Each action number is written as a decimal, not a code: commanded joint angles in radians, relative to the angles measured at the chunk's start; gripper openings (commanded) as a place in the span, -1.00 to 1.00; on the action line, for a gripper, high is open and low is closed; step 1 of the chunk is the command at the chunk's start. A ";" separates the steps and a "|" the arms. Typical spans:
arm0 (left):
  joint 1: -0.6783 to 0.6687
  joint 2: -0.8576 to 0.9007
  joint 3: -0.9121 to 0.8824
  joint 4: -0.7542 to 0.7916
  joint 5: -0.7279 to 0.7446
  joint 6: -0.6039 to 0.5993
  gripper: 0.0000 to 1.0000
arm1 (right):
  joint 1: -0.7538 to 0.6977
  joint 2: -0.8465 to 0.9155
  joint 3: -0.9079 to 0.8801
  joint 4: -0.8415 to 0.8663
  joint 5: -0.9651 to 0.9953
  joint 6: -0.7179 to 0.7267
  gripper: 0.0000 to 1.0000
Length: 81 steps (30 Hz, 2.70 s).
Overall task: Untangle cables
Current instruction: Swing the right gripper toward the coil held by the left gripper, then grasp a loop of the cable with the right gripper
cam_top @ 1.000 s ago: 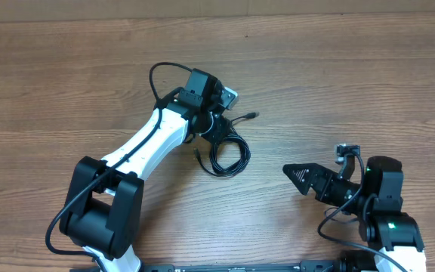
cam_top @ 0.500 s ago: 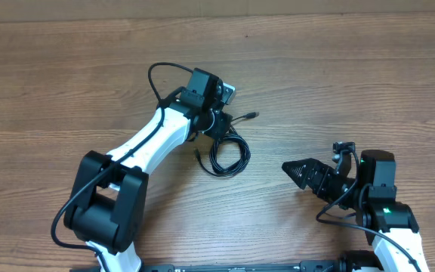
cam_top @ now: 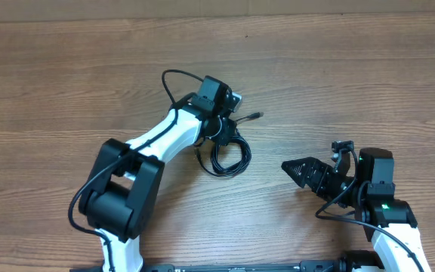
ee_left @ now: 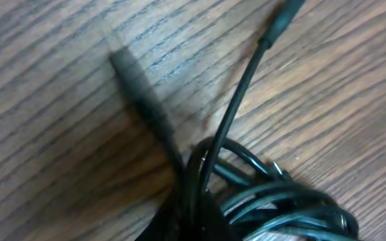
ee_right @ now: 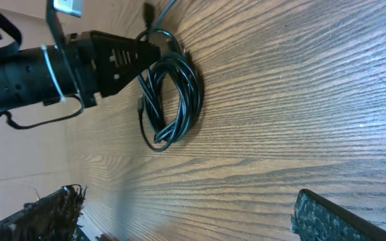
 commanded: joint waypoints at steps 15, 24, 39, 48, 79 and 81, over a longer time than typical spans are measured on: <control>-0.006 -0.270 0.109 -0.171 0.164 -0.218 -0.92 | 0.000 0.000 0.023 0.004 -0.062 0.011 1.00; -0.006 -0.357 0.109 -0.171 0.343 -0.266 -0.91 | 0.089 0.000 0.023 0.161 -0.066 0.162 1.00; -0.009 -0.357 0.109 -0.125 0.468 -0.274 -0.92 | 0.275 0.112 0.023 0.409 0.003 0.266 -0.65; 0.038 -0.357 0.109 -0.045 0.183 -0.430 -0.92 | 0.275 0.111 0.023 0.306 -0.111 0.167 -0.92; 0.032 -0.332 0.107 -0.264 0.346 -0.241 -0.86 | 0.275 0.111 0.023 0.715 -0.286 0.146 -0.91; 0.032 -0.332 0.107 -0.296 0.335 -0.200 -0.33 | 0.275 0.111 0.023 0.728 -0.267 0.146 -0.86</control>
